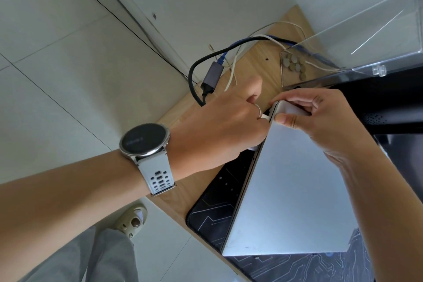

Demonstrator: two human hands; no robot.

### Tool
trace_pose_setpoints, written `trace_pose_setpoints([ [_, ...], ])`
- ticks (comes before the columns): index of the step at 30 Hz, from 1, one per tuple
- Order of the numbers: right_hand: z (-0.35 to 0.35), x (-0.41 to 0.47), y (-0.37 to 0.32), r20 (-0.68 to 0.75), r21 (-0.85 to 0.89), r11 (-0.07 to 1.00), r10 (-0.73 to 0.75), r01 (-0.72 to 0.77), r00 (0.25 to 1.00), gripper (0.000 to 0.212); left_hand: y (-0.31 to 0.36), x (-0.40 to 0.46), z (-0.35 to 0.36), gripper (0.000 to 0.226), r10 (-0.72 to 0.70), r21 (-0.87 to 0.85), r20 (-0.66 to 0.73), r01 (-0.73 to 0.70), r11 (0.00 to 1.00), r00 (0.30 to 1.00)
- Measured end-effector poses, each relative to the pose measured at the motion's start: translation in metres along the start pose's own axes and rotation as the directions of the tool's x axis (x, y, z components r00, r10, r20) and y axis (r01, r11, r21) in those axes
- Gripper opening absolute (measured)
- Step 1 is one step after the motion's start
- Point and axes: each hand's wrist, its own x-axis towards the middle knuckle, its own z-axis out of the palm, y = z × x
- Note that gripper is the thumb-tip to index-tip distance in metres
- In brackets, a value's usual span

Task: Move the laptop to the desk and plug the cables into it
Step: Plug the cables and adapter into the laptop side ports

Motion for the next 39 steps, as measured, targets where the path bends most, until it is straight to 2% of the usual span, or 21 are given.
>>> trace_pose_setpoints([
  [2, -0.002, 0.000, -0.004, 0.036, -0.011, 1.000, 0.024, -0.023, 0.999, 0.028, -0.005, 0.000, -0.006, 0.017, 0.017, 0.030, -0.038, -0.016, 0.999, 0.999],
  [4, -0.005, 0.000, -0.009, 0.085, -0.079, 0.996, 0.052, -0.046, 0.995, 0.041, -0.005, -0.002, -0.018, 0.023, 0.215, 0.190, -0.044, -0.204, 0.961, 0.976],
  [5, -0.008, -0.001, -0.012, 0.105, -0.111, 0.992, 0.065, -0.053, 0.992, 0.044, -0.010, -0.003, -0.025, 0.027, 0.297, 0.326, -0.049, -0.266, 0.907, 0.954],
  [6, -0.010, -0.001, -0.015, 0.114, -0.126, 0.990, 0.074, -0.059, 0.991, 0.042, -0.014, -0.003, -0.034, 0.031, 0.329, 0.366, -0.086, -0.277, 0.888, 0.941],
  [9, -0.013, 0.003, -0.030, 0.060, -0.110, 0.992, 0.060, -0.053, 0.996, 0.022, -0.016, 0.001, -0.063, 0.035, 0.287, 0.337, -0.298, -0.181, 0.924, 0.910],
  [11, -0.008, 0.015, -0.039, 0.031, -0.226, 0.974, 0.027, -0.019, 0.999, 0.017, -0.022, 0.003, -0.075, 0.031, 0.276, 0.386, -0.331, -0.137, 0.912, 0.903],
  [13, 0.001, 0.033, -0.045, 0.066, -0.442, 0.897, 0.021, 0.010, 0.998, 0.015, -0.031, 0.004, -0.078, 0.026, 0.264, 0.452, -0.325, -0.095, 0.887, 0.908],
  [16, 0.020, 0.060, -0.054, 0.128, -0.722, 0.690, 0.076, 0.040, 0.989, 0.015, -0.036, 0.002, -0.078, 0.030, 0.245, 0.480, -0.333, -0.060, 0.875, 0.910],
  [18, 0.033, 0.068, -0.061, 0.231, -0.811, 0.575, 0.136, 0.113, 0.963, 0.015, -0.036, 0.001, -0.078, 0.032, 0.246, 0.479, -0.336, -0.060, 0.876, 0.909],
  [20, 0.041, 0.072, -0.064, 0.306, -0.834, 0.531, 0.214, 0.152, 0.928, 0.017, -0.038, 0.000, -0.078, 0.032, 0.246, 0.489, -0.334, -0.056, 0.870, 0.910],
  [24, 0.047, 0.083, -0.054, 0.351, -0.786, 0.612, 0.330, 0.084, 0.876, 0.013, -0.037, 0.001, -0.076, 0.029, 0.268, 0.513, -0.310, -0.077, 0.855, 0.912],
  [26, 0.049, 0.085, -0.049, 0.342, -0.786, 0.615, 0.354, 0.058, 0.871, 0.011, -0.035, 0.002, -0.077, 0.027, 0.267, 0.511, -0.308, -0.078, 0.856, 0.913],
  [30, 0.039, 0.090, -0.046, 0.222, -0.816, 0.577, 0.280, 0.021, 0.934, 0.009, -0.035, 0.006, -0.076, 0.023, 0.249, 0.503, -0.306, -0.067, 0.862, 0.919],
  [33, 0.015, 0.086, -0.051, 0.071, -0.761, 0.646, 0.171, -0.057, 0.983, 0.015, -0.033, 0.008, -0.073, 0.021, 0.237, 0.474, -0.313, -0.065, 0.878, 0.920],
  [37, -0.015, 0.079, -0.057, -0.183, -0.521, 0.847, 0.004, -0.100, 0.983, 0.017, -0.025, 0.014, -0.067, 0.019, 0.216, 0.409, -0.327, -0.068, 0.910, 0.920],
  [39, -0.025, 0.068, -0.067, -0.272, -0.267, 0.959, 0.021, -0.096, 0.962, 0.013, -0.019, 0.017, -0.064, 0.019, 0.173, 0.329, -0.322, -0.061, 0.942, 0.931],
])
